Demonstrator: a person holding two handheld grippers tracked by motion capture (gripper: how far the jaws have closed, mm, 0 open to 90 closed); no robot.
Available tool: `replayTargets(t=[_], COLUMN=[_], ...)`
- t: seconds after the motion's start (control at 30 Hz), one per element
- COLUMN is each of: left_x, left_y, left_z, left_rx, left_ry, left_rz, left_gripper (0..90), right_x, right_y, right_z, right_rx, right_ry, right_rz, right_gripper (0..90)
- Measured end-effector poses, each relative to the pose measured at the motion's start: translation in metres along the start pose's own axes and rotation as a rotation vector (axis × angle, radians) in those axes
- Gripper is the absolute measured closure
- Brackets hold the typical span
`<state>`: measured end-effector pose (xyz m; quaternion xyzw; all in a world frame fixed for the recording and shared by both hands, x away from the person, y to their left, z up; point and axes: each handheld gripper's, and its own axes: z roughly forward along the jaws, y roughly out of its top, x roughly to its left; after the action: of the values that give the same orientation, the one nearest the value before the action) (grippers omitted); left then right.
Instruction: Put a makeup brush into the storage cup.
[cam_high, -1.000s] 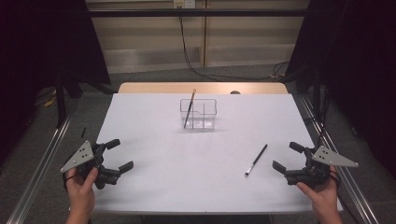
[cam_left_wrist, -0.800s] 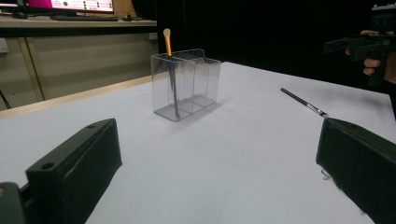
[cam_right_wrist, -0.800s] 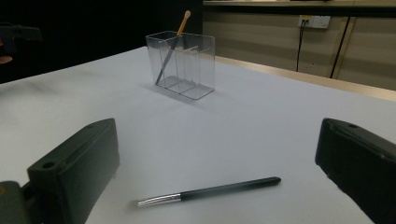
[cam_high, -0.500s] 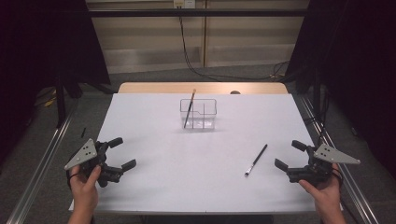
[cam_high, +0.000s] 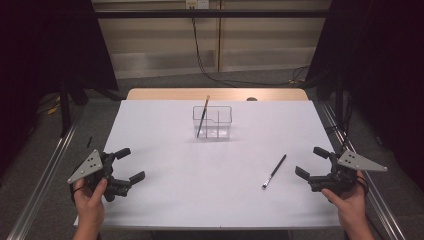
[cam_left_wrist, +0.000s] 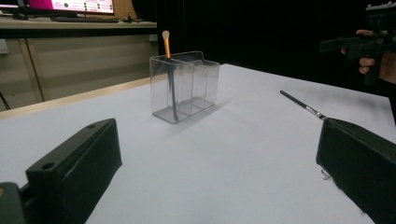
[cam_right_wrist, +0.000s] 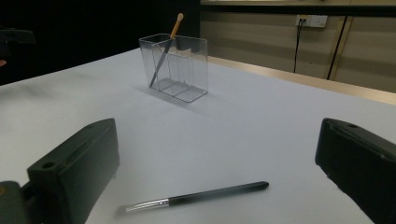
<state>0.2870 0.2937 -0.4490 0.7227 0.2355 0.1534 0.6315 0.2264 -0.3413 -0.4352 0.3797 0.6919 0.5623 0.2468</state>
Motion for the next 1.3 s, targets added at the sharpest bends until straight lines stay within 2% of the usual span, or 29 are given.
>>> replayTargets(t=[0.2, 0.47, 0.67, 0.8, 0.9, 1.07, 1.3], left_x=[-0.002, -0.002, -0.004, -0.004, -0.004, -0.005, -0.004], left_y=[-0.001, 0.0, 0.0, -0.001, -0.002, -0.001, 0.0], left_z=[-0.003, -0.009, -0.011, -0.013, -0.014, -0.013, -0.01], left_rx=[-0.001, -0.01, -0.008, -0.018, -0.003, -0.018, -0.013], left_ry=[-0.002, 0.018, 0.02, 0.025, 0.024, 0.023, 0.014], left_rz=[-0.002, -0.002, 0.0, -0.01, -0.003, -0.006, -0.001], left_gripper=[0.0, 0.0, 0.0, 0.0, 0.0, 0.0, 0.0], right_x=[-0.002, 0.003, 0.0, -0.002, -0.003, -0.005, -0.006], right_y=[0.005, 0.012, 0.014, 0.017, 0.019, 0.02, 0.024], right_z=[0.011, 0.019, 0.029, 0.036, 0.042, 0.05, 0.061], right_rx=[-0.002, -0.015, -0.029, -0.025, -0.013, -0.008, 0.005], right_ry=[0.009, 0.02, 0.033, 0.032, 0.031, 0.027, 0.025], right_rz=[-0.003, -0.011, 0.017, 0.014, 0.002, 0.012, 0.012], right_gripper=[0.0, 0.0, 0.0, 0.0, 0.0, 0.0, 0.0])
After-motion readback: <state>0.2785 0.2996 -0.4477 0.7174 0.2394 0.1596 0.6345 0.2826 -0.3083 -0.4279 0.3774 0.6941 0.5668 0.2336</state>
